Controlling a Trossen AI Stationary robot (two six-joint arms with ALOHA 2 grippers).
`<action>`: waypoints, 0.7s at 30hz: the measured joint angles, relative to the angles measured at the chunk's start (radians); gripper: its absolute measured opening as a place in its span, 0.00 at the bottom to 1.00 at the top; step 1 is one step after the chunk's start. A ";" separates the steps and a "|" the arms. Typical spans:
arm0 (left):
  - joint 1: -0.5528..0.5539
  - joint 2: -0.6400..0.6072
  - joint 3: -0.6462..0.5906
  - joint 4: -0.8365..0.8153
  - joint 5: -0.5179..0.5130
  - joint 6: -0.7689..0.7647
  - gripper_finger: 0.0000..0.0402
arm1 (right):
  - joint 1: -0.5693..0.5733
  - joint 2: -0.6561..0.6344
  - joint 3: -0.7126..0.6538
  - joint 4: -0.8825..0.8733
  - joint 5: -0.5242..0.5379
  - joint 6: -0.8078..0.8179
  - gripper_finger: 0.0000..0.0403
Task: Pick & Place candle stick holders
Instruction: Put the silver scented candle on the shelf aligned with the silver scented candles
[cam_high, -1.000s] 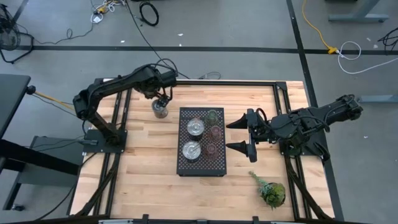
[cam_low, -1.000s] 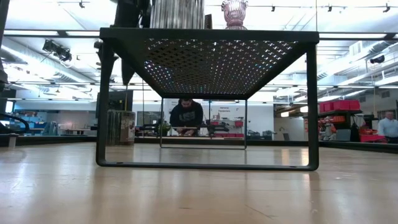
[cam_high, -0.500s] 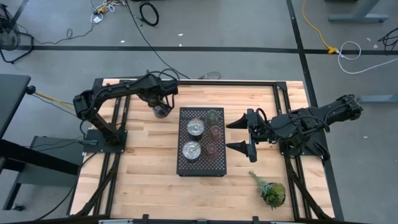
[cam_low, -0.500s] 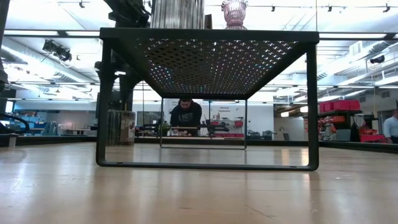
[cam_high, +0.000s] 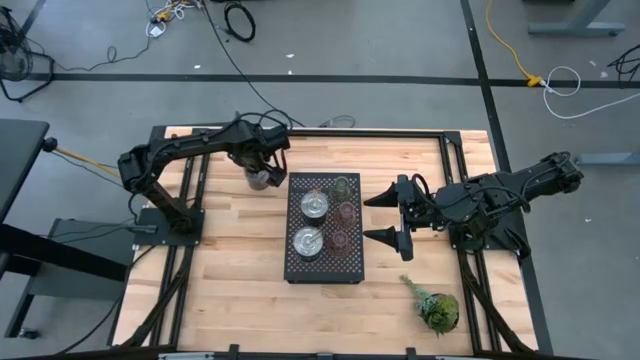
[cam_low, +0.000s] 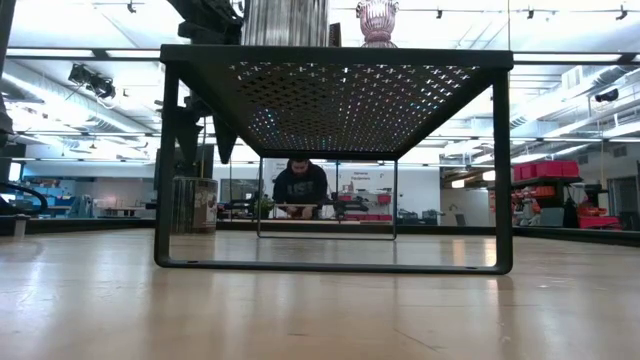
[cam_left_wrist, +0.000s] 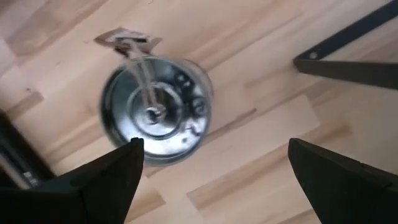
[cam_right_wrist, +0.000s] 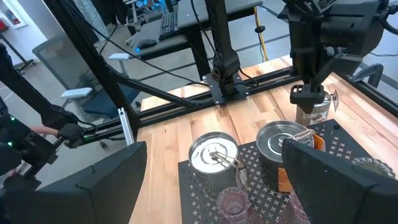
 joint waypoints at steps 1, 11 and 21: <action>0.000 0.000 0.000 0.008 0.012 -0.003 0.99 | 0.000 0.000 0.000 0.000 0.000 0.000 0.91; 0.004 0.000 0.000 0.025 -0.081 0.055 0.99 | 0.000 0.000 0.000 0.000 0.000 0.000 0.91; 0.109 0.000 -0.026 -0.020 -0.007 0.056 0.99 | 0.000 0.000 0.000 0.000 0.000 0.000 0.91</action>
